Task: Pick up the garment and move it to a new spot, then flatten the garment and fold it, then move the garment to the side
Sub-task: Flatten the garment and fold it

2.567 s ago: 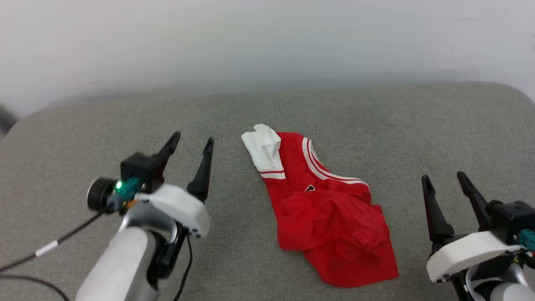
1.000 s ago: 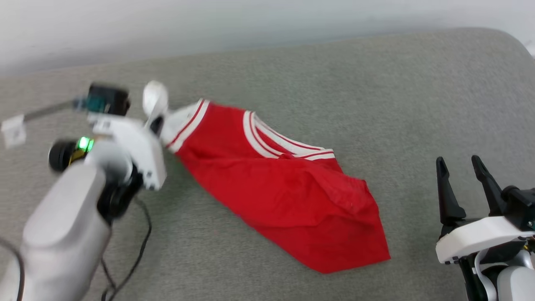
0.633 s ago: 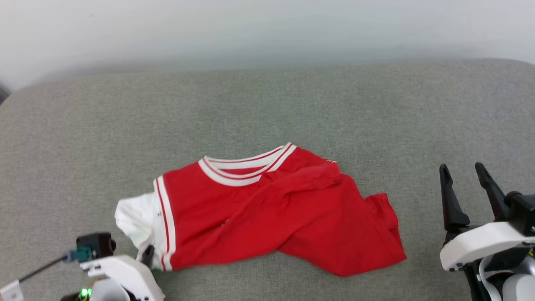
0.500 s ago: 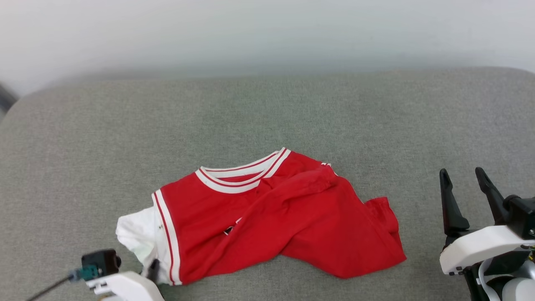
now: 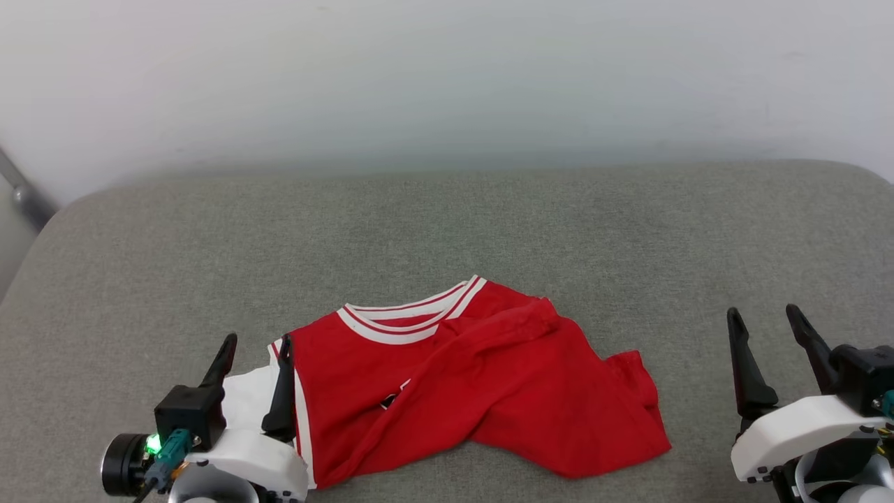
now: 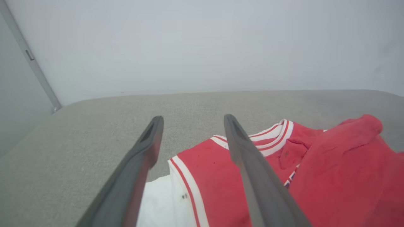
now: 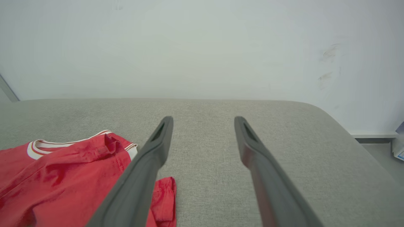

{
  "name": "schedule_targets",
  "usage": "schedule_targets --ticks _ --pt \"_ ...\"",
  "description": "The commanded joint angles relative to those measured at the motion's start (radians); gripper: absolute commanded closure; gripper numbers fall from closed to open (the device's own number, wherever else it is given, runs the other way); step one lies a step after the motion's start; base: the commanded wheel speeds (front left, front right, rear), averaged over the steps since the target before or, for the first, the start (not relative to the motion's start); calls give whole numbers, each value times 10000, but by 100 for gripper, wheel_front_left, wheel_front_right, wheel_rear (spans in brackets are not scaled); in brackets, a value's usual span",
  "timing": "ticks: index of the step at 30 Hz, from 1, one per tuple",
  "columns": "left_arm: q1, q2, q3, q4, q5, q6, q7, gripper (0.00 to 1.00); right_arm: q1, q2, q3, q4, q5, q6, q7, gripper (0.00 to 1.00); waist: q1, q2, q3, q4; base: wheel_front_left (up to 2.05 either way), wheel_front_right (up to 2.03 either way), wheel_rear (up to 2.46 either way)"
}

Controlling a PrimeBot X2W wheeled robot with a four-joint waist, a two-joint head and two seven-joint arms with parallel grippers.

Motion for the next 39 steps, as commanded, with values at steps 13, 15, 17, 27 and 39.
schedule_targets --ticks 13,15,17,27,39 --pt "252 -152 -153 -973 579 100 -181 0 369 13 -46 587 797 -3 1362 0 1 -1 -229 363 0 0 0" --pt "177 -232 -188 -976 580 78 -186 0 86 -26 -49 875 1024 -3 1997 0 1 -1 -173 580 0 0 0" --pt "81 -280 -217 -942 605 42 -191 0 -291 -138 120 1119 1369 -3 2669 0 1 -1 -85 816 0 0 0" --pt "-642 -915 -376 -688 787 -299 -225 0 -2749 -1227 1629 2409 2928 -3 6104 0 1 -1 731 2291 0 0 0" --pt "-793 -1584 107 -348 1166 -729 -231 0 -3970 -1960 2875 3222 3390 -3 7301 100 1 -1 1305 2675 0 0 0"
